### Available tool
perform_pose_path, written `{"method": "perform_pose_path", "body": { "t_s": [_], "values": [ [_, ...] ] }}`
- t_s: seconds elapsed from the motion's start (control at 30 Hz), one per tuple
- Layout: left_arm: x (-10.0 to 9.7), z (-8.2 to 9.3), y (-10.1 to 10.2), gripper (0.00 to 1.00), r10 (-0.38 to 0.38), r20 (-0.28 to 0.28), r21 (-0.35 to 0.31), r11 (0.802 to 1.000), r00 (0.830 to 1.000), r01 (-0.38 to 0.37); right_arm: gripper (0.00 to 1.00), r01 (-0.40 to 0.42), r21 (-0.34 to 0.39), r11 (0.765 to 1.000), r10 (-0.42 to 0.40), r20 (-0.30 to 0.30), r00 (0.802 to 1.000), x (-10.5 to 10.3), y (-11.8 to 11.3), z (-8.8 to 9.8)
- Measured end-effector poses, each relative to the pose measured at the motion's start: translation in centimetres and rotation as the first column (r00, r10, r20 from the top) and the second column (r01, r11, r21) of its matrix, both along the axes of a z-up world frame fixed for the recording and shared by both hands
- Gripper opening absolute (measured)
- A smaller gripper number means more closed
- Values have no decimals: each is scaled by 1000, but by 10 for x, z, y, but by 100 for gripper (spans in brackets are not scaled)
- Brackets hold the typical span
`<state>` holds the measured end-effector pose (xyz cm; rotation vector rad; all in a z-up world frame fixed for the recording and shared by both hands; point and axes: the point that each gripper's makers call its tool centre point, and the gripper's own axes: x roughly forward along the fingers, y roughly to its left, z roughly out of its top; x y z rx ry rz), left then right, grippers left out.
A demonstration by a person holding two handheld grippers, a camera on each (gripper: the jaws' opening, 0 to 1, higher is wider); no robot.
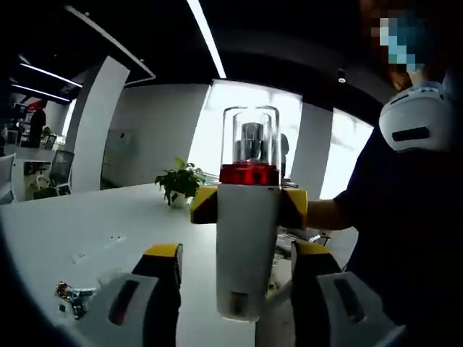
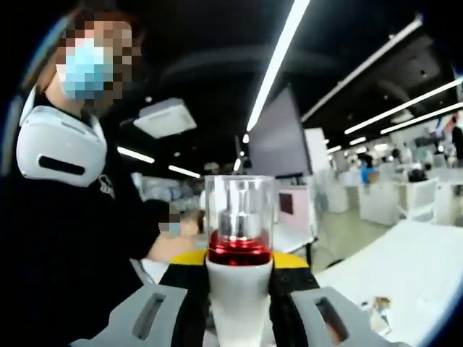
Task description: Arrange the skincare products in the storage area until every visible bottle or jar stands upright without overlapping.
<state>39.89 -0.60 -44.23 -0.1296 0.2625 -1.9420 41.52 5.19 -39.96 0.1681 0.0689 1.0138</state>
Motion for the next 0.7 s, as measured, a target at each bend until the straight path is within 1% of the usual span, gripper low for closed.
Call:
{"method": "perform_pose_path", "body": {
  "t_s": [0.1,0.13,0.23,0.33,0.37,0.47,0.53,0.57,0.6,0.63,0.7],
  "values": [
    [-4,-2,1,50,-18,26,4,1000,999,18,24,0,-8,1000,0,15,1000,-2,1,3],
    [-5,-3,1,50,-22,35,10,1000,999,22,24,1,-11,1000,-1,19,1000,-3,1,3],
    [-4,-6,2,51,-18,49,21,1000,999,18,24,15,-19,1000,-14,32,999,-2,-7,3],
    [-1,-17,3,52,3,69,56,998,998,-7,24,32,-37,999,-30,42,999,1,-13,-1],
    [1,-20,4,53,12,73,64,998,997,-17,24,41,-50,998,-39,48,998,2,-17,-4],
    [9,-38,9,54,61,99,122,990,993,-73,24,67,-85,994,-61,68,996,6,-25,-12],
    [13,-49,15,53,86,115,153,983,990,-104,24,86,-99,991,-80,67,995,10,-32,-21],
    [12,-50,15,53,90,118,156,982,989,-108,24,90,-101,991,-83,67,994,11,-33,-22],
    [12,-57,21,53,107,122,175,976,987,-128,24,104,-109,989,-96,69,993,13,-39,-30],
    [13,-58,24,53,117,119,177,975,986,-137,24,113,-110,987,-106,67,992,15,-42,-34],
    [16,-61,32,53,152,90,177,970,984,-166,24,136,-108,985,-130,57,990,18,-49,-44]
  ]
}}
